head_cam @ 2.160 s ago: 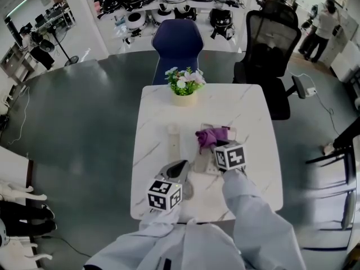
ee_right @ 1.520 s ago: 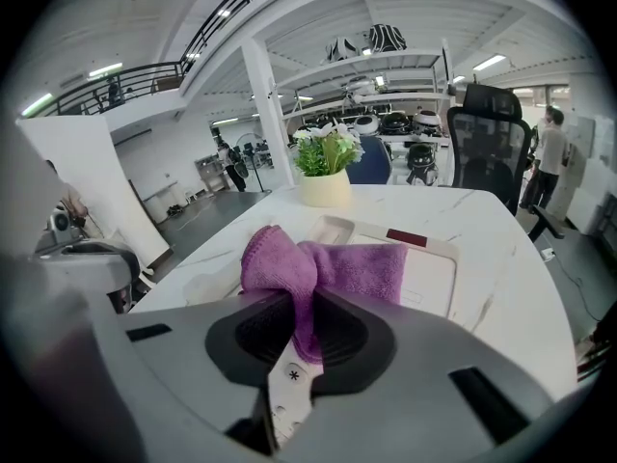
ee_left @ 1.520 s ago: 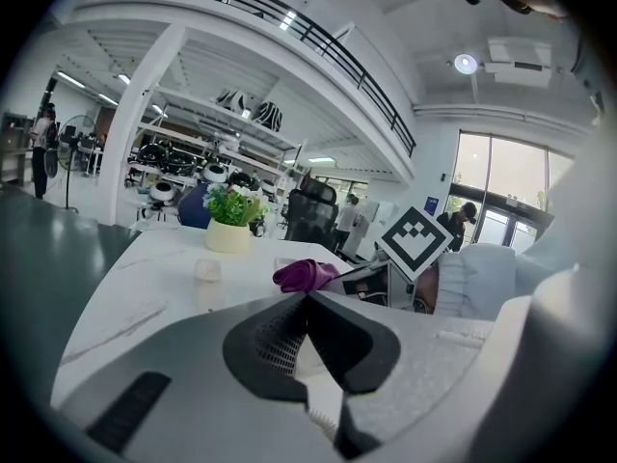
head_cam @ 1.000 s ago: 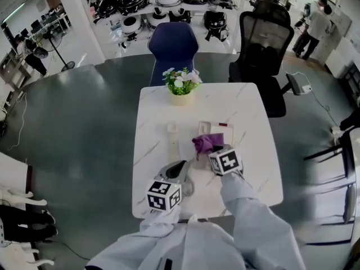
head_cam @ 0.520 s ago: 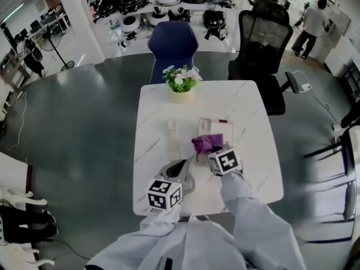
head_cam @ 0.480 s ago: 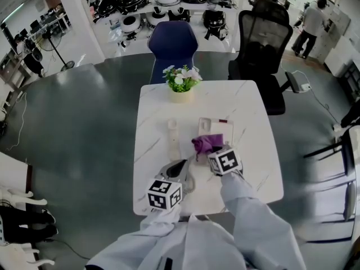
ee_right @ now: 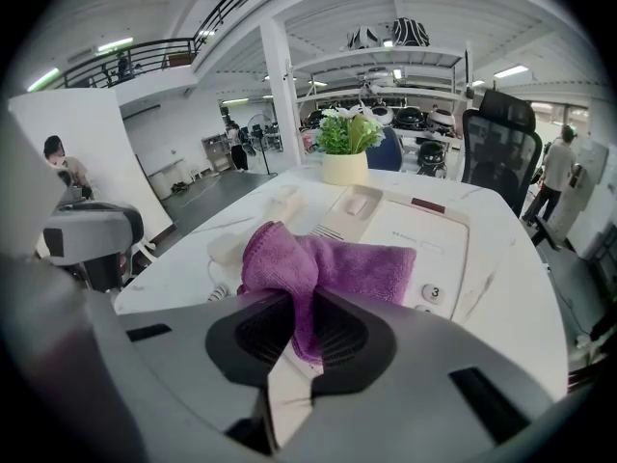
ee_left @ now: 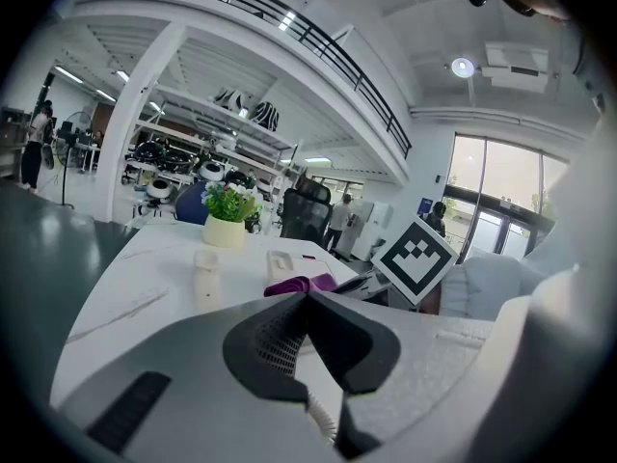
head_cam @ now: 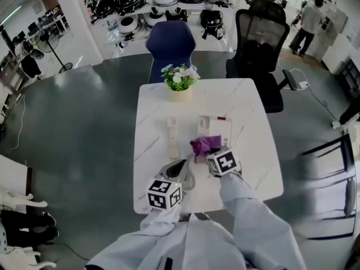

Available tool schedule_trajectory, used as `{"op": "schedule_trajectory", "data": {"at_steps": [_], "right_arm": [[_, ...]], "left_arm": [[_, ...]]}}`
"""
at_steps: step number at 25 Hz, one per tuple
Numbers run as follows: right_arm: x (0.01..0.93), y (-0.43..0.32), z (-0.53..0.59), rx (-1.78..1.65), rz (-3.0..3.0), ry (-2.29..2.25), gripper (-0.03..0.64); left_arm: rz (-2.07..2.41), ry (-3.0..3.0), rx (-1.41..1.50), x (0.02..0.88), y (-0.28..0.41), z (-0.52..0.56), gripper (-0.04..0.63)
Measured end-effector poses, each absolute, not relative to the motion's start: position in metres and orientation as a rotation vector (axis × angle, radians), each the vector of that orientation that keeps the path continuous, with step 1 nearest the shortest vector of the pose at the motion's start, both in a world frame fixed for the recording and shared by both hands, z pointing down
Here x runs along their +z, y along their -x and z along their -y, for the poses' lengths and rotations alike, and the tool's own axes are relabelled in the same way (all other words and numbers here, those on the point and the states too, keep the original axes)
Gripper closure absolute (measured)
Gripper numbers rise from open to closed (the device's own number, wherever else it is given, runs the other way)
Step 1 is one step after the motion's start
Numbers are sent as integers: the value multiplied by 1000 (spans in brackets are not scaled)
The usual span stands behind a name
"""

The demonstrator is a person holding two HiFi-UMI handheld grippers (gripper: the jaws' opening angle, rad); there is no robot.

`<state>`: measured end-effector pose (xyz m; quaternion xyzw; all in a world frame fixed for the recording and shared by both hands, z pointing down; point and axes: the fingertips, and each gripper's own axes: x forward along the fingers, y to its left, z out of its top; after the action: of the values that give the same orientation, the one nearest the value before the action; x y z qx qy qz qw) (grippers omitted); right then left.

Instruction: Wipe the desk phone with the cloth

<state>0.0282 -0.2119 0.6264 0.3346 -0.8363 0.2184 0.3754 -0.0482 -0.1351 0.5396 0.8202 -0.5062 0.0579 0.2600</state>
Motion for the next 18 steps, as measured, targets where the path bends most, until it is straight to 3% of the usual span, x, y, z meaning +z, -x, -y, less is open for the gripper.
{"op": "schedule_trajectory", "data": {"at_steps": [18], "right_arm": [[633, -26, 187, 575, 2126, -829, 580]], "left_arm": [[1364, -2225, 144, 538, 50, 124, 597]]}}
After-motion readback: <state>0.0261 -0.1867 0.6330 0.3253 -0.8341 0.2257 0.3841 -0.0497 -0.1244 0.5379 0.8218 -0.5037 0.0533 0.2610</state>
